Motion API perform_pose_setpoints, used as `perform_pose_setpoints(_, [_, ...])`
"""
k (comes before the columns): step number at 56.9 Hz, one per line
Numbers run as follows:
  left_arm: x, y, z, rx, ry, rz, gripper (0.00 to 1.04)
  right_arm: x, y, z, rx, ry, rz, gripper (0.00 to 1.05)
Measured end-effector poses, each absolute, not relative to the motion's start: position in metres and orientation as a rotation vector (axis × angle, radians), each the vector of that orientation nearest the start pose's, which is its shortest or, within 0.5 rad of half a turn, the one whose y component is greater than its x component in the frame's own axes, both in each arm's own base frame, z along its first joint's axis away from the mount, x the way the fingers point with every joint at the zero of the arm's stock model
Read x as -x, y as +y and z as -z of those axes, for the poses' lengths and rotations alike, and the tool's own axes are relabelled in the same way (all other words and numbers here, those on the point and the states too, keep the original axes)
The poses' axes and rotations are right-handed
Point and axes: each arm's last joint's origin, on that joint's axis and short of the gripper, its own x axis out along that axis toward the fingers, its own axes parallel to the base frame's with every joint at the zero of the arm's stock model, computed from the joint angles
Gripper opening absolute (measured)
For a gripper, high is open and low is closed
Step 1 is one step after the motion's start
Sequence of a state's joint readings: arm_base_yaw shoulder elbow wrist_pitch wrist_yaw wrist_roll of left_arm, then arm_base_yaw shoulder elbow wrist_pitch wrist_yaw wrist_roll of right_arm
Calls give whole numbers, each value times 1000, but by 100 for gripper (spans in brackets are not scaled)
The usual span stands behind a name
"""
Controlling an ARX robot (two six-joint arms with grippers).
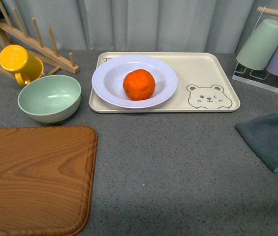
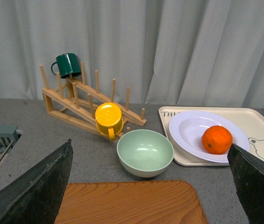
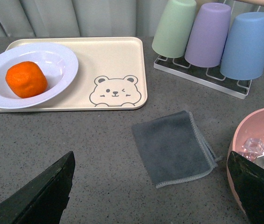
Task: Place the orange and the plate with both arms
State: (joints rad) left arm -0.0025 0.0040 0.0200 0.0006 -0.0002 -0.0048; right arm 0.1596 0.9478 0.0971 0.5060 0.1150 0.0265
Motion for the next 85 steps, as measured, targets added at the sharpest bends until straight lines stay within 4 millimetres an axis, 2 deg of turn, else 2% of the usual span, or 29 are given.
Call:
perform_pose_setpoints(5, [-97,0,-170,5,-17,3,98,-156,19,-134,11,169,-6,77])
perform_pose_setpoints(10, [-97,0,-170,5,-18,2,98,-155,17,-154,-6,4,-5,61])
perform_pose_setpoints(15, [-96,0,-170,5,-20,3,98,-147,12,-160,-6,-13,-4,38])
perform_pose_setpoints(27, [-96,0,-170,5,-20,2,98,-133,0,-165,-4,5,1,1])
perform_pose_setpoints(85, [-96,0,-170,5,-19,2,98,-104,0,-165,-1,15,-4,1])
